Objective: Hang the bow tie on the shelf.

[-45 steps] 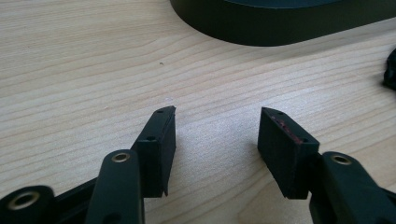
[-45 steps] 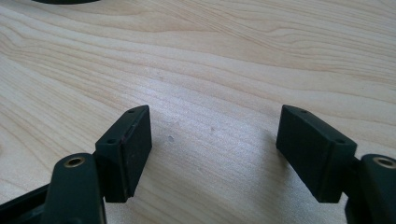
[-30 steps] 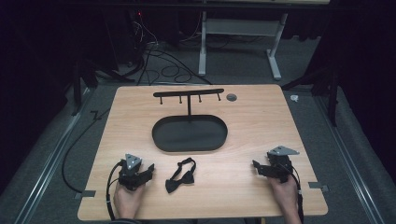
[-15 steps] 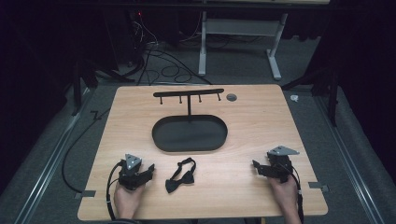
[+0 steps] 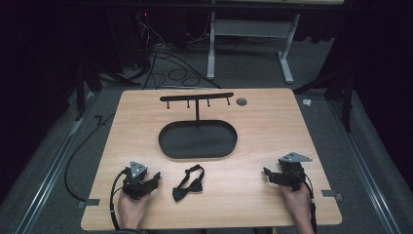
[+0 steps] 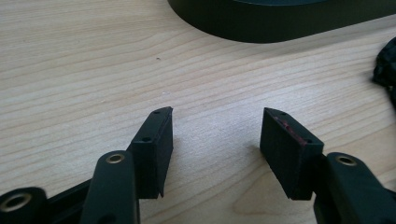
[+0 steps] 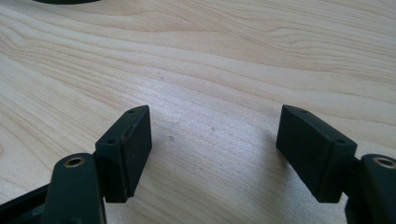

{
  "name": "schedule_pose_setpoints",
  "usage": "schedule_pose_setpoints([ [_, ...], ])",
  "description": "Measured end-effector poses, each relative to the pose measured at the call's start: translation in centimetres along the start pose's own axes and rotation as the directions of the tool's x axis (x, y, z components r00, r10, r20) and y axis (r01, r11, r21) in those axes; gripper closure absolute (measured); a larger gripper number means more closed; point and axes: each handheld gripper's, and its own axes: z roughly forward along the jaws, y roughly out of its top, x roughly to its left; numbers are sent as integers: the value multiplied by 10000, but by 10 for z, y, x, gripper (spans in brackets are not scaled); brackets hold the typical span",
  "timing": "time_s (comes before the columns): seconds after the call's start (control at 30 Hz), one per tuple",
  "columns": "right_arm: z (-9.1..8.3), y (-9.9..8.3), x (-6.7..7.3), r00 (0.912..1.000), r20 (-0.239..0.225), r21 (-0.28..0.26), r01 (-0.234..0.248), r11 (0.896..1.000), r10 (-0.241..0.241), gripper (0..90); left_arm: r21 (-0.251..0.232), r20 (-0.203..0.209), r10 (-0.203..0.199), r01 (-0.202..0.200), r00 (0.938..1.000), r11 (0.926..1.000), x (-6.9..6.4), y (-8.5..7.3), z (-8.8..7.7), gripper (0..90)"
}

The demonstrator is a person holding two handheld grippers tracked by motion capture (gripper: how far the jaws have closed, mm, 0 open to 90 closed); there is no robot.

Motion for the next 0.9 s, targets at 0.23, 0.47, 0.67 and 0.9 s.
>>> schedule_pose_setpoints([
  [0.23,0,0,0,10000,-3,-4,11,10000,-11,279,152,189,6,-9,9998,9999,-6,5,-2,455],
  [0.47,0,0,0,10000,-5,-5,11,10000,-11,279,135,460,143,-149,9988,9998,-16,14,-5,466],
  [0.67,0,0,0,10000,-10,-4,1,10000,-1,278,146,734,342,-354,9967,9993,-25,22,-5,475],
  [0.9,0,0,0,10000,-19,-7,6,10000,-6,279,177,1174,506,-530,9918,9984,-39,31,-1,480],
])
